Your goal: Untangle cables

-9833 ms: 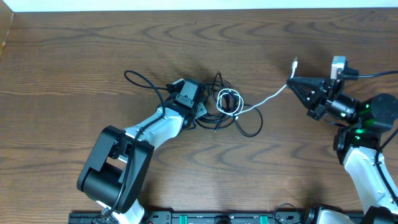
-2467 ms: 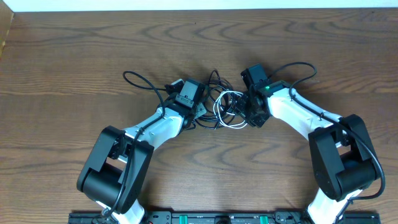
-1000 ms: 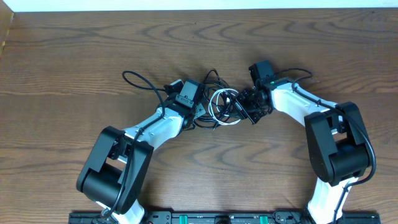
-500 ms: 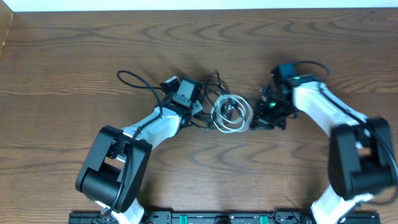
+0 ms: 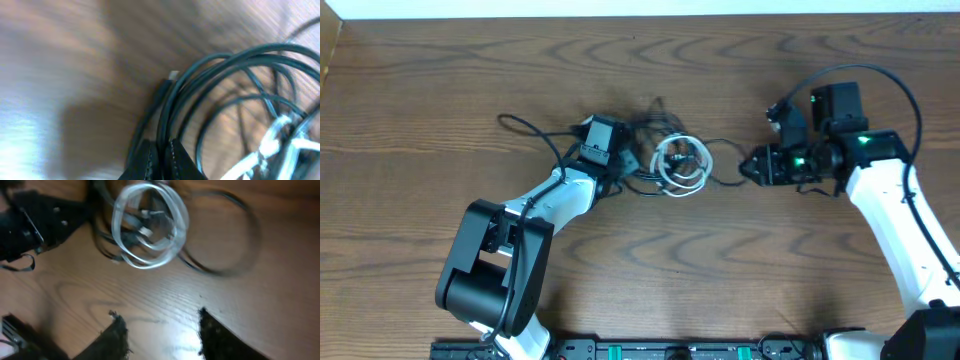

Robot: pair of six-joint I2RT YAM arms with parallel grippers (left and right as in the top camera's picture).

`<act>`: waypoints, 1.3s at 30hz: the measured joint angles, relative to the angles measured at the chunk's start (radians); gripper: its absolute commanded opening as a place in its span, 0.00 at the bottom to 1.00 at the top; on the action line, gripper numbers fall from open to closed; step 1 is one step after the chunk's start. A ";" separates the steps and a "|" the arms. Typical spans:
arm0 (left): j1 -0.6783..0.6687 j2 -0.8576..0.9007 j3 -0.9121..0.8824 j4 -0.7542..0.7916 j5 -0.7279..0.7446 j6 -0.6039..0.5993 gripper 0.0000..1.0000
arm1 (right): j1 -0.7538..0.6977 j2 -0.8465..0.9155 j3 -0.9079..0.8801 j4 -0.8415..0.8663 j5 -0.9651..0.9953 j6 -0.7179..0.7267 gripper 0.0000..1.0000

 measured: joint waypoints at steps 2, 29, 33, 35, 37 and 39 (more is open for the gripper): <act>-0.004 0.000 0.000 0.017 0.129 0.101 0.08 | 0.026 0.008 0.000 0.033 0.006 0.011 0.51; -0.023 0.000 0.000 -0.035 0.274 0.096 0.08 | 0.224 0.415 -0.001 0.343 0.173 0.665 0.53; -0.023 0.000 0.000 -0.036 0.306 0.070 0.08 | 0.224 0.430 0.002 0.376 0.193 0.701 0.22; -0.023 0.000 0.000 -0.036 0.314 0.062 0.08 | 0.224 0.436 0.002 0.367 0.231 0.704 0.04; -0.023 0.000 0.000 -0.035 0.315 0.055 0.08 | 0.222 0.440 0.002 0.367 0.258 0.701 0.01; -0.023 0.000 0.000 -0.034 0.313 0.053 0.08 | 0.222 0.441 0.002 0.368 0.259 0.684 0.01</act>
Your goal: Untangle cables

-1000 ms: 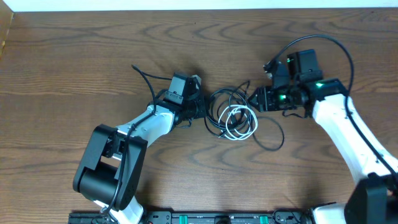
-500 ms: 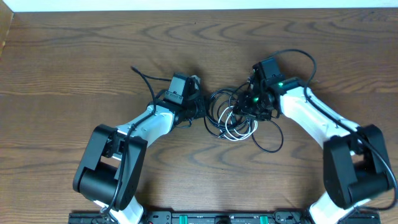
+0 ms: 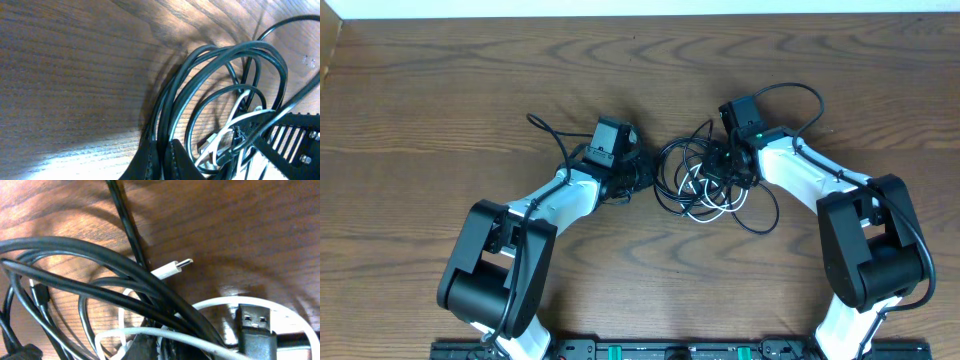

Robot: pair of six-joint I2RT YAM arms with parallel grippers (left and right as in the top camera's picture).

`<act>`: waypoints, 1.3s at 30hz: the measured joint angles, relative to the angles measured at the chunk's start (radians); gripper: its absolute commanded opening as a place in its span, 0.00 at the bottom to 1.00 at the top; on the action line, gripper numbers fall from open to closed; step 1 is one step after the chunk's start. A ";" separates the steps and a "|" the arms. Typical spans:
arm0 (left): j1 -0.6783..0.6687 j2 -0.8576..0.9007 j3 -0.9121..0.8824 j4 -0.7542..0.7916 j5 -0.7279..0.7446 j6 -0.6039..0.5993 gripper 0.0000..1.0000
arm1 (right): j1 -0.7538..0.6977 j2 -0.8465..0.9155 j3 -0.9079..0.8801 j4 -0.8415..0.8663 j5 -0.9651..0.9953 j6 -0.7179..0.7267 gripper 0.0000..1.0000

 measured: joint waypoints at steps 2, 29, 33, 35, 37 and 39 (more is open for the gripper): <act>0.000 0.000 0.000 0.002 -0.010 -0.002 0.08 | -0.002 0.000 0.000 0.000 -0.012 -0.045 0.01; 0.001 0.000 0.000 0.028 -0.306 -0.058 0.08 | -0.117 -0.558 -0.001 -0.318 0.034 -0.578 0.29; 0.001 0.000 0.000 0.028 -0.304 -0.058 0.09 | -0.117 -0.496 -0.004 -0.283 0.064 -0.504 0.37; 0.001 0.000 0.000 0.028 -0.298 -0.058 0.09 | -0.114 -0.466 -0.004 -0.250 0.020 -0.483 0.38; 0.001 0.000 0.000 0.028 -0.281 -0.058 0.08 | -0.106 -0.435 -0.004 -0.220 -0.024 -0.472 0.39; 0.001 0.000 0.000 0.029 -0.249 -0.056 0.08 | -0.085 -0.396 -0.004 -0.176 -0.055 -0.465 0.42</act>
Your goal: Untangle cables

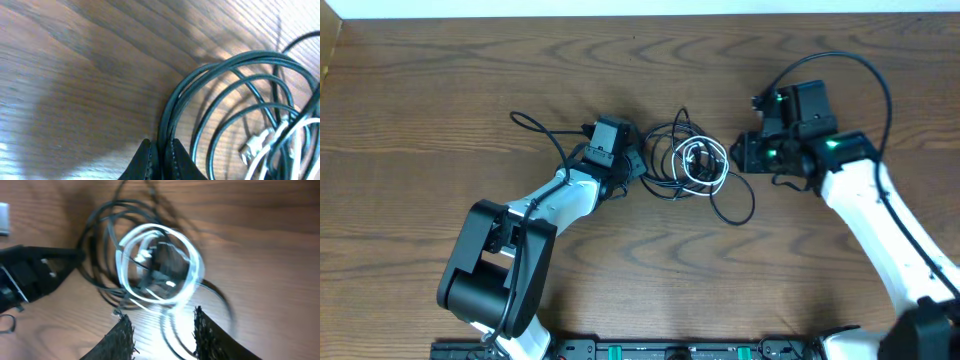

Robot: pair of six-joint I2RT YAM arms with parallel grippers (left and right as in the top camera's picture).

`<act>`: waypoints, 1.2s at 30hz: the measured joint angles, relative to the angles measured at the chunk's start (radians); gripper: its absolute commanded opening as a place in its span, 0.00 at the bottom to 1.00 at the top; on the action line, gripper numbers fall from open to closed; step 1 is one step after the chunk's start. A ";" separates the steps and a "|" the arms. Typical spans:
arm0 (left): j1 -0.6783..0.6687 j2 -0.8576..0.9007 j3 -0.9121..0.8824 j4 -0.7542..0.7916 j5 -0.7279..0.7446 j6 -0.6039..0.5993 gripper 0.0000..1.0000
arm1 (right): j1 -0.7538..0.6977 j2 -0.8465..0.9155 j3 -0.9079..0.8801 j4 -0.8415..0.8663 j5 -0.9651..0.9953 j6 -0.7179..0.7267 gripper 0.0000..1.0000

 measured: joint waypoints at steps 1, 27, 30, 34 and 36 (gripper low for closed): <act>0.000 0.000 0.000 0.001 0.024 0.006 0.08 | 0.014 0.026 0.000 0.023 -0.011 0.003 0.43; 0.000 0.000 0.000 0.000 0.157 0.061 0.08 | 0.151 0.402 -0.003 0.388 0.422 -0.185 0.50; 0.000 0.000 0.000 0.000 0.158 0.061 0.08 | 0.152 0.425 -0.002 0.404 0.384 -0.217 0.43; 0.000 0.000 0.000 -0.001 0.157 0.061 0.08 | 0.151 0.433 0.008 0.397 0.327 -0.249 0.01; 0.000 0.000 0.000 0.000 0.156 0.061 0.08 | 0.152 0.433 0.012 0.386 0.296 -0.254 0.01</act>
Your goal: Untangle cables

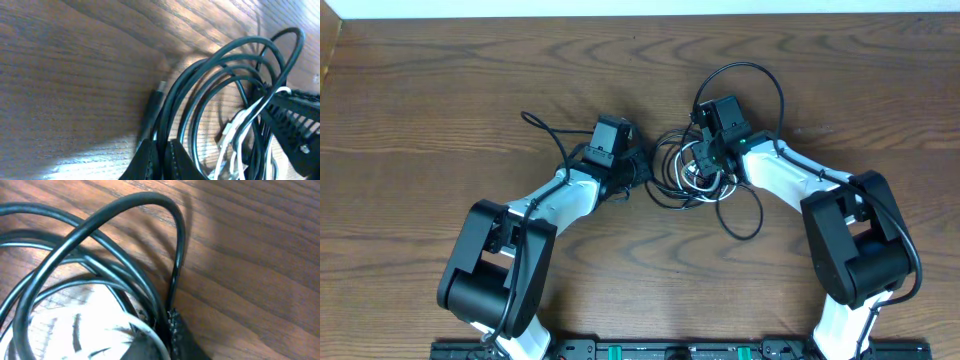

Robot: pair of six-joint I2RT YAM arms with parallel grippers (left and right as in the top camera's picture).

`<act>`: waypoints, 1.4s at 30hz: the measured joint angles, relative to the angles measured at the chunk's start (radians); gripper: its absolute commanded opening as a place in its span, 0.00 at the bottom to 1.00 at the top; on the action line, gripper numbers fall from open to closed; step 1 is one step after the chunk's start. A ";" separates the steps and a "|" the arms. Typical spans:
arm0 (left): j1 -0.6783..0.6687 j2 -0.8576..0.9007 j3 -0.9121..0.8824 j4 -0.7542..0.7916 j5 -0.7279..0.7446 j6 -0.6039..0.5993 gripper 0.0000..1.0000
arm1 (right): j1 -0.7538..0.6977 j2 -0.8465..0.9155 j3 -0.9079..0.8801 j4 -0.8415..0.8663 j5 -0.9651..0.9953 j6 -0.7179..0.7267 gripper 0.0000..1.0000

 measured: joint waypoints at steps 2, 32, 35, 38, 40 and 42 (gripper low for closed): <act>0.002 0.000 0.000 0.000 0.000 0.000 0.08 | -0.004 -0.002 0.002 -0.010 -0.021 -0.002 0.01; 0.140 0.000 0.000 0.024 -0.116 -0.095 0.08 | -0.045 -0.414 0.025 -0.522 -0.167 -0.146 0.01; 0.208 0.000 0.000 -0.015 -0.116 -0.096 0.08 | -0.069 -0.414 0.025 -0.523 -0.113 -0.100 0.01; 0.228 0.000 0.000 -0.074 -0.119 -0.096 0.08 | -0.107 -0.433 0.025 -0.523 -0.115 -0.048 0.01; 0.228 0.000 0.000 -0.103 -0.127 -0.095 0.08 | -0.151 -0.478 0.024 -0.523 -0.124 -0.026 0.01; 0.227 -0.002 0.000 -0.113 -0.147 -0.095 0.08 | -0.216 -0.549 0.024 -0.523 -0.124 -0.014 0.01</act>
